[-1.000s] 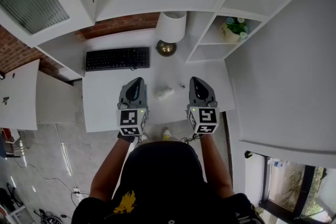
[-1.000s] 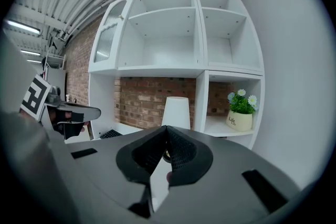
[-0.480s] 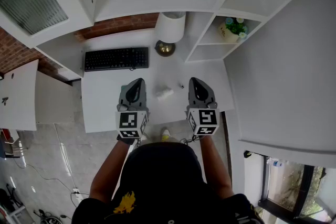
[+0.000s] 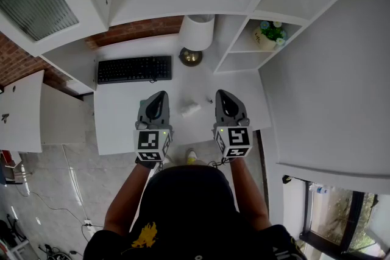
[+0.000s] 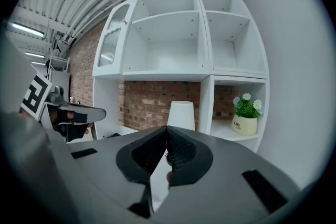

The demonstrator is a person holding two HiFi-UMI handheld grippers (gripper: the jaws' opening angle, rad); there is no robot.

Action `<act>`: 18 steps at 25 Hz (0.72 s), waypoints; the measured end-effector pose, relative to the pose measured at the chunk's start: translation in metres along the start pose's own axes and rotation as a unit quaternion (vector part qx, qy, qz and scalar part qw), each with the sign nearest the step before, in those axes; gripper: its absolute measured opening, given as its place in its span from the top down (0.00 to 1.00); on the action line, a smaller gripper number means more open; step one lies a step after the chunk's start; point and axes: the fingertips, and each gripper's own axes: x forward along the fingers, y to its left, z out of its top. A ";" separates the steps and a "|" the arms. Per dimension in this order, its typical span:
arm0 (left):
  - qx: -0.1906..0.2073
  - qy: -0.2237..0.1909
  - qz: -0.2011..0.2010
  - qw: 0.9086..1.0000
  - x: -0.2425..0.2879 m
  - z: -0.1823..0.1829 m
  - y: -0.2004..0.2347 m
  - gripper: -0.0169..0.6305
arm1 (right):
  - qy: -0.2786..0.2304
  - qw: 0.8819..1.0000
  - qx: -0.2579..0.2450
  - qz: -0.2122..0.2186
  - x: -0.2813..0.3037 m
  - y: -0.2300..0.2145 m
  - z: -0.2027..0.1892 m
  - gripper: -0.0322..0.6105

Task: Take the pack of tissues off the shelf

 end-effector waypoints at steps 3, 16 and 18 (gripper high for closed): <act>-0.007 0.001 -0.002 1.000 0.000 0.000 -0.001 0.96 | -0.001 1.000 0.000 0.001 0.000 0.000 0.001 0.95; -0.004 -0.004 -0.004 1.000 -0.003 0.005 -0.004 0.96 | 0.000 1.000 -0.001 0.003 -0.001 0.002 0.002 0.95; -0.004 -0.001 -0.005 1.000 -0.004 0.004 -0.003 0.96 | 0.001 1.000 -0.001 0.002 -0.002 0.002 0.002 0.95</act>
